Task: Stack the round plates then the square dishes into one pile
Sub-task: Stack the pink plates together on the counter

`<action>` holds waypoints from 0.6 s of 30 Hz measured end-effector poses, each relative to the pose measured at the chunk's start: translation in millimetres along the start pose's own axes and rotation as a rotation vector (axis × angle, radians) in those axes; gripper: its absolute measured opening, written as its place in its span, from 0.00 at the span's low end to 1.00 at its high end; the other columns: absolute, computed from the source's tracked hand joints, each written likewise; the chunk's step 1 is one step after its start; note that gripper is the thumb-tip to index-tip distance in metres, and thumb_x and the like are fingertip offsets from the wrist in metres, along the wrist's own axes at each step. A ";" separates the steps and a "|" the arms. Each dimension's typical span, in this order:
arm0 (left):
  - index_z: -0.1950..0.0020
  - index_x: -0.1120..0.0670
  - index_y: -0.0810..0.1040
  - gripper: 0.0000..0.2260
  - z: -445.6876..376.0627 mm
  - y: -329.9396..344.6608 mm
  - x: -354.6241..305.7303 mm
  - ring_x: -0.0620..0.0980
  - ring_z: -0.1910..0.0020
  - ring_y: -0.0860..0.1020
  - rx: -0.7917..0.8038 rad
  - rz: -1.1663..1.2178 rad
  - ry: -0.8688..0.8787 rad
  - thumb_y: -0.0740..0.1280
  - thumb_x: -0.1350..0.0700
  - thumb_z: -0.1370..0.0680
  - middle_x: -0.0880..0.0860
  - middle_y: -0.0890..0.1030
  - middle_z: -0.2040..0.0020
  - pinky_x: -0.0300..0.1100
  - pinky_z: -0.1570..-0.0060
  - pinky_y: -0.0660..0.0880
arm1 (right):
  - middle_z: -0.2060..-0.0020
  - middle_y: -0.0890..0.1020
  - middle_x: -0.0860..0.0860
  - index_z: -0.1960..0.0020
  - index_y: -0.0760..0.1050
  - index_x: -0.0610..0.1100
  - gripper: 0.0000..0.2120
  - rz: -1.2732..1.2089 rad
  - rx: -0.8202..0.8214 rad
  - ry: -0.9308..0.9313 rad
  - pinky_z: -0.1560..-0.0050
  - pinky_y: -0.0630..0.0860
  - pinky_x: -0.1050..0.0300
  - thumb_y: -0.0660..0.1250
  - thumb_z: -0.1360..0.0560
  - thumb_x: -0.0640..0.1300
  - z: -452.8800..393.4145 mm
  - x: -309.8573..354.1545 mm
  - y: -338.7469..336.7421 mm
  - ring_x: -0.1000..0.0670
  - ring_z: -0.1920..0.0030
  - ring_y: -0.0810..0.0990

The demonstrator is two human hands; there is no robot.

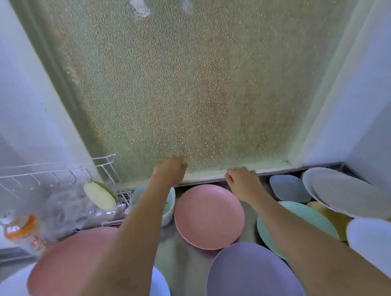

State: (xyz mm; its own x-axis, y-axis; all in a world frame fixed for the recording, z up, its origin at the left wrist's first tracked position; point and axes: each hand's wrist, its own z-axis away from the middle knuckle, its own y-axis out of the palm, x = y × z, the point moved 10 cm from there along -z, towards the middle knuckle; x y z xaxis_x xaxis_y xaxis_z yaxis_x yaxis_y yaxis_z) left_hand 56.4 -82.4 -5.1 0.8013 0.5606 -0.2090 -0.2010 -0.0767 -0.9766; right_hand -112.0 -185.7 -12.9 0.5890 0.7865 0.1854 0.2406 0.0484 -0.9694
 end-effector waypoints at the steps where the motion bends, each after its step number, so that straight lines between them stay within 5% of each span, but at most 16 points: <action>1: 0.34 0.58 0.68 0.18 5.6 15.0 7.1 0.60 0.37 0.73 0.051 -0.028 -0.046 0.52 0.50 0.19 0.59 0.73 0.34 0.55 0.38 0.70 | 0.62 0.77 0.48 0.55 0.72 0.44 0.12 0.039 0.041 0.018 0.52 0.68 0.50 0.52 0.20 0.46 2.5 -6.7 13.0 0.44 0.56 0.74; 4: 0.36 0.58 0.70 0.16 25.2 72.2 18.5 0.60 0.38 0.73 0.151 -0.028 -0.101 0.52 0.52 0.19 0.60 0.75 0.37 0.53 0.42 0.70 | 0.55 0.80 0.46 0.51 0.72 0.44 0.08 -0.029 0.185 0.096 0.55 0.70 0.51 0.55 0.22 0.44 14.7 -32.1 62.3 0.43 0.52 0.78; 10: 0.36 0.57 0.69 0.14 77.7 172.1 21.7 0.56 0.35 0.71 0.347 -0.064 -0.185 0.57 0.55 0.20 0.55 0.72 0.35 0.52 0.43 0.72 | 0.42 0.77 0.42 0.32 0.62 0.44 0.19 -0.020 0.378 0.237 0.45 0.73 0.49 0.57 0.21 0.45 56.3 -70.1 137.5 0.41 0.43 0.75; 18: 0.31 0.59 0.60 0.22 90.3 200.9 41.4 0.63 0.39 0.71 0.243 0.333 -0.457 0.58 0.64 0.25 0.59 0.63 0.31 0.56 0.46 0.72 | 0.46 0.79 0.41 0.29 0.53 0.42 0.27 -0.074 0.352 0.443 0.46 0.69 0.48 0.58 0.25 0.38 66.6 -81.7 162.9 0.39 0.43 0.75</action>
State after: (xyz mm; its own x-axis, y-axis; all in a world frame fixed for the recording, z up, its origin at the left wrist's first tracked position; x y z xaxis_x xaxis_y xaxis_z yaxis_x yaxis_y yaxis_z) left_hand -1.7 -0.2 -205.3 0.3615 0.8397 -0.4053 -0.5646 -0.1488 -0.8119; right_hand -172.3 -201.1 -196.6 0.8660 0.4436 0.2310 0.0665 0.3558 -0.9322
